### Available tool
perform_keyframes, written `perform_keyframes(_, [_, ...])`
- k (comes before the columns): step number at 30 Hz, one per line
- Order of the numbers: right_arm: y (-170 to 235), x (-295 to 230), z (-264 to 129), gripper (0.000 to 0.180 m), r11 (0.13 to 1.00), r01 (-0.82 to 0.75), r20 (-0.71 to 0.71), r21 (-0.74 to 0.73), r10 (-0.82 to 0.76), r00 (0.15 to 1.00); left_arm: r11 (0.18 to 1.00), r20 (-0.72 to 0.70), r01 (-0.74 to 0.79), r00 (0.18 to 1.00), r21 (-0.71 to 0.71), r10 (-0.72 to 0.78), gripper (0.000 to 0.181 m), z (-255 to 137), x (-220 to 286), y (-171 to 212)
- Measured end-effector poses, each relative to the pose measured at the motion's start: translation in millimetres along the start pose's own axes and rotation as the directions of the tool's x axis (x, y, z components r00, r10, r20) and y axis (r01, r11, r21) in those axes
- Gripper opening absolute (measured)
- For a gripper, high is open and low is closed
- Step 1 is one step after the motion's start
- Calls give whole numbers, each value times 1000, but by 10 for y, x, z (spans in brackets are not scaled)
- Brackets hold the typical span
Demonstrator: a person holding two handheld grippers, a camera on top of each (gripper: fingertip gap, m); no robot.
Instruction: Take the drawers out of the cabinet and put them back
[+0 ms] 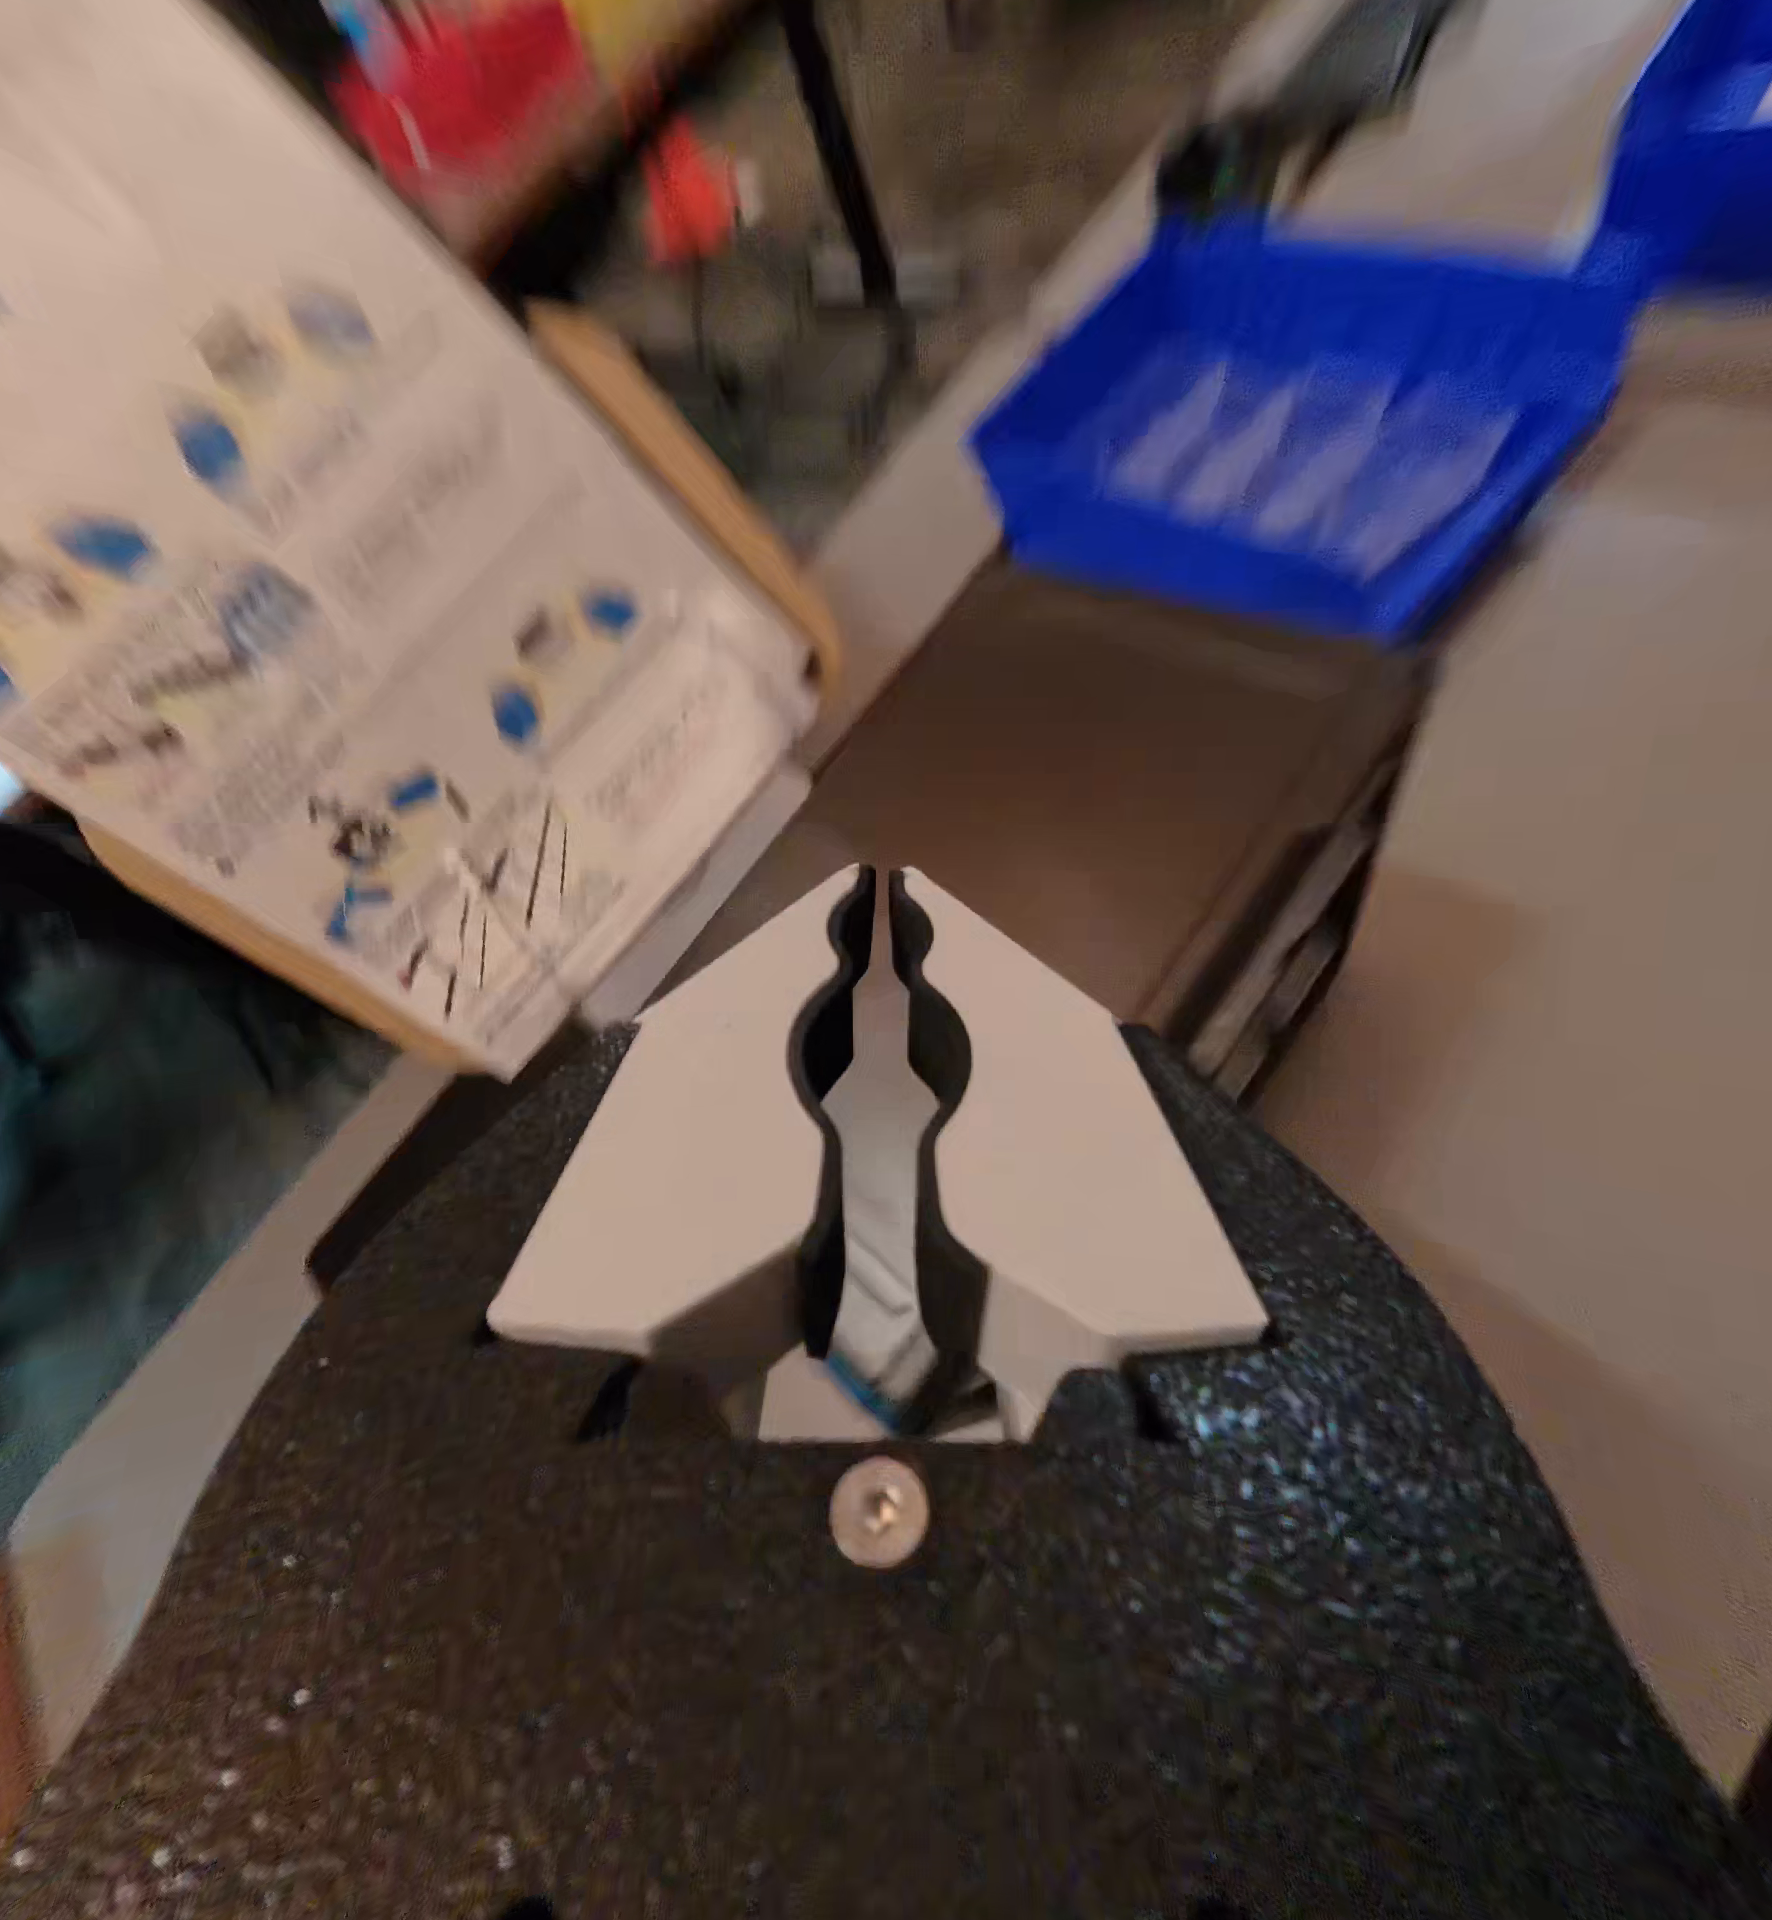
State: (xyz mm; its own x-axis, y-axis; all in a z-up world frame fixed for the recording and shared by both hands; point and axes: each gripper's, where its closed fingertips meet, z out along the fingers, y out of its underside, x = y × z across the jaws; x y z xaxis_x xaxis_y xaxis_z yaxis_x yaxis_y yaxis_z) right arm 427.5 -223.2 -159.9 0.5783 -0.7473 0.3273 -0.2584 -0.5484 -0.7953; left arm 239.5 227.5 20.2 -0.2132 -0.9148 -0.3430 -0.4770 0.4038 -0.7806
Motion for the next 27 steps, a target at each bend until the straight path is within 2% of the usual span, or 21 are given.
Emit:
perform_keyframes(2, [80, -45, -153, 109, 990, -123, -2, 68, 124, 992, 978, -3, -22, 1000, 208, 23, 0, -248, 458, -233])
perform_keyframes(4, [129, -43, -217, 109, 971, -214, -10, 102, 216, 976, 966, -100, -50, 992, 254, 78, 0, -226, 1129, -255])
perform_keyframes(7, [139, -35, -208, 110, 943, -301, -11, 145, 305, 952, 968, -285, -23, 954, 250, 96, 3, 124, 2144, -219])
perform_keyframes(11, [194, -59, -184, 110, 928, -361, 21, 92, 360, 933, 975, -255, 53, 967, 218, 5, 27, 987, 2779, -196])
perform_keyframes(14, [168, 24, -240, 109, 909, -390, 0, 148, 395, 919, 959, -155, 180, 977, 219, -148, 59, 1654, 2861, -297])
perform_keyframes(17, [172, 127, -312, 110, 908, -383, -27, 170, 393, 919, 929, 23, 262, 961, 260, -277, 84, 2210, 2656, -413])
perform_keyframes(20, [186, 241, -359, 110, 899, -392, -47, 196, 408, 912, 909, 152, 298, 924, 292, -351, 82, 2654, 2400, -470])
perform_keyframes(22, [168, 265, -381, 108, 882, -416, -26, 220, 432, 902, 907, 189, 325, 906, 267, -380, 74, 2911, 2289, -436])
perform_keyframes(24, [164, 280, -385, 108, 867, -442, -7, 232, 456, 890, 915, 236, 323, 895, 244, -379, 63, 3104, 2170, -370])
perform_keyframes(27, [187, 309, -369, 107, 856, -464, 2, 228, 477, 879, 936, 297, 271, 896, 224, -330, 60, 3280, 2042, -291])
